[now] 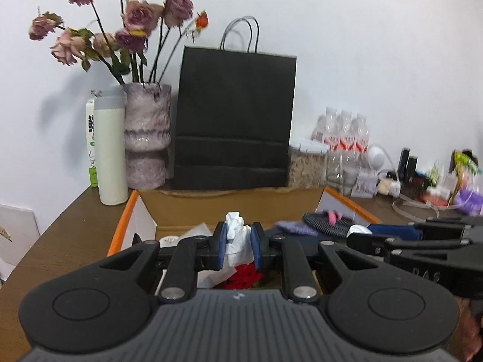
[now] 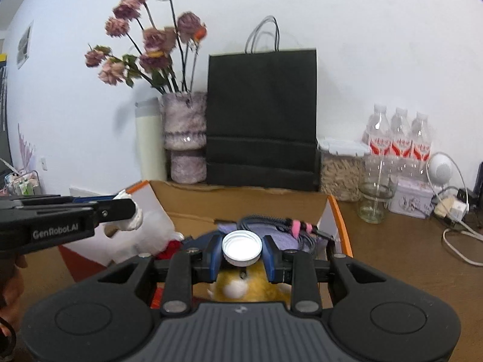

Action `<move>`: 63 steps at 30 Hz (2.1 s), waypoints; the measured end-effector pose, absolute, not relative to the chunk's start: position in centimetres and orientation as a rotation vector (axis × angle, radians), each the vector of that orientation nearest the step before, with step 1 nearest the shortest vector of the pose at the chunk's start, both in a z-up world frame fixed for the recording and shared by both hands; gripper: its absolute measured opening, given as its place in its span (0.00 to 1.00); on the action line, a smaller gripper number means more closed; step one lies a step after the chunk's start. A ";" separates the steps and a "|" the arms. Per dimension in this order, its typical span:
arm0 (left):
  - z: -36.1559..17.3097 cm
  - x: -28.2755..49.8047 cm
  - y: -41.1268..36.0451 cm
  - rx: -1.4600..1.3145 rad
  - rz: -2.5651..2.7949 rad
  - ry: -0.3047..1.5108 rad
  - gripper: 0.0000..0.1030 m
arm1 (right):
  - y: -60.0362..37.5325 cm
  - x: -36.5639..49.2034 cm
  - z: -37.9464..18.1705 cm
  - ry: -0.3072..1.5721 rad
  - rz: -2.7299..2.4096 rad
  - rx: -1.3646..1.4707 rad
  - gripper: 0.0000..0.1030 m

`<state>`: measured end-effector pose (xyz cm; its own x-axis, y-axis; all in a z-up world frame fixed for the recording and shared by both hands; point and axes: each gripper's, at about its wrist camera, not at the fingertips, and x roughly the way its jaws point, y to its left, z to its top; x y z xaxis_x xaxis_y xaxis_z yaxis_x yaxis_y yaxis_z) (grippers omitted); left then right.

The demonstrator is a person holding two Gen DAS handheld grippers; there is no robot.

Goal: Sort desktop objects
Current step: 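Release the tissue into the box with the left tool while the right releases the cap, then move the left tool toward the loose items while the right approaches the orange piece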

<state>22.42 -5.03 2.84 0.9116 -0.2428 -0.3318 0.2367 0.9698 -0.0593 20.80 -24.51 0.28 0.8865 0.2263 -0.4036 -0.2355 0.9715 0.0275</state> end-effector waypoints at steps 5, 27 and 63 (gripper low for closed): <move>1.7 23.7 -4.7 -0.007 -0.242 0.374 0.17 | -24.8 22.1 -1.0 0.447 0.247 -0.040 0.26; 1.3 22.2 -5.0 0.020 -0.182 0.307 1.00 | -24.3 20.7 -1.3 0.401 0.244 -0.053 0.91; 0.5 16.0 0.2 -0.015 -0.052 0.359 1.00 | -22.6 13.1 -3.0 0.424 0.289 -0.116 0.97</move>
